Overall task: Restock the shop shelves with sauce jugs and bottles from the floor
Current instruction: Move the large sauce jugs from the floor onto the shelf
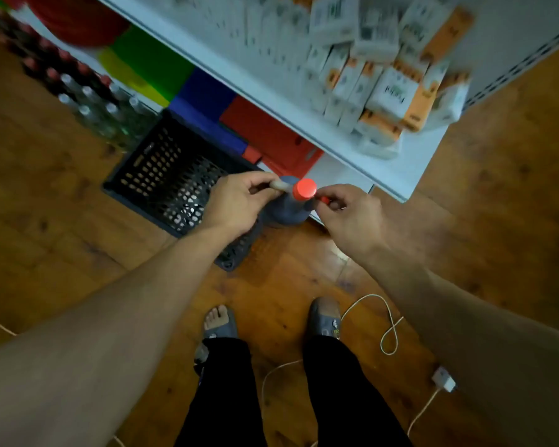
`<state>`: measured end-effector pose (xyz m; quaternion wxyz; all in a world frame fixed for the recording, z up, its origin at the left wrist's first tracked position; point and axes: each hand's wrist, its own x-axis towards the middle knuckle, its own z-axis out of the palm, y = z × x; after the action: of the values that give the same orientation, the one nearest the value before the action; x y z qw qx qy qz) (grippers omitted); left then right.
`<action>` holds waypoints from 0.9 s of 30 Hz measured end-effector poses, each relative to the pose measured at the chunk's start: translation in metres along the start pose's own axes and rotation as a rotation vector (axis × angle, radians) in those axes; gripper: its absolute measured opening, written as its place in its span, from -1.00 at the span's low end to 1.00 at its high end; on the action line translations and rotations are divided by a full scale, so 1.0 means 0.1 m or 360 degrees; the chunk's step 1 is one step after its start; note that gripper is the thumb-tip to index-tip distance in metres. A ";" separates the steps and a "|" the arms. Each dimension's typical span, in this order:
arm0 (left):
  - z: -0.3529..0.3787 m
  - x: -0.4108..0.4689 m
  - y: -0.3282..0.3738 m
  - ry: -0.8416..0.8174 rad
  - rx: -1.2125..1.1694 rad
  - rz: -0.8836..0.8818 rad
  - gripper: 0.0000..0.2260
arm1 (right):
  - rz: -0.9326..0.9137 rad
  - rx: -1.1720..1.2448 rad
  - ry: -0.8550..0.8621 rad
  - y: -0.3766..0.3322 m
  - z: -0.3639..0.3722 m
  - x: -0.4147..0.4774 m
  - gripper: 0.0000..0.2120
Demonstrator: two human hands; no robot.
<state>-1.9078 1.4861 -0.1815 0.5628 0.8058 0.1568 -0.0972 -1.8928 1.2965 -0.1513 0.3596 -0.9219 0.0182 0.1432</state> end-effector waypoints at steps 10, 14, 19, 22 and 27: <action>-1.47 -0.40 1.77 0.0167 -0.0104 0.0387 -0.75 | -0.0344 0.0208 0.0280 -1.93 -1.08 -0.46 -0.83; -1.88 -0.62 2.42 0.0052 -0.0323 0.0510 -0.81 | -0.0512 0.0320 0.0490 -2.50 -1.39 -0.65 -0.85; -2.15 -0.77 3.10 -0.0032 -0.0498 0.0604 -0.78 | -0.0576 0.0583 0.0566 -2.91 -1.74 -0.74 -0.81; -2.21 -0.75 3.39 -0.0022 -0.0556 0.0632 -0.85 | -0.0564 0.0572 0.0417 -3.02 -1.92 -0.74 -0.64; -2.19 -0.57 3.81 -0.0044 -0.0650 0.0659 -0.89 | -0.0576 0.0454 0.0301 -3.13 -2.16 -0.57 -0.36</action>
<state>-1.8271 1.5625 0.2480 0.7234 0.6891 -0.0025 0.0423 -1.8499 1.3797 0.2215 0.5026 -0.8593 -0.0936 -0.0143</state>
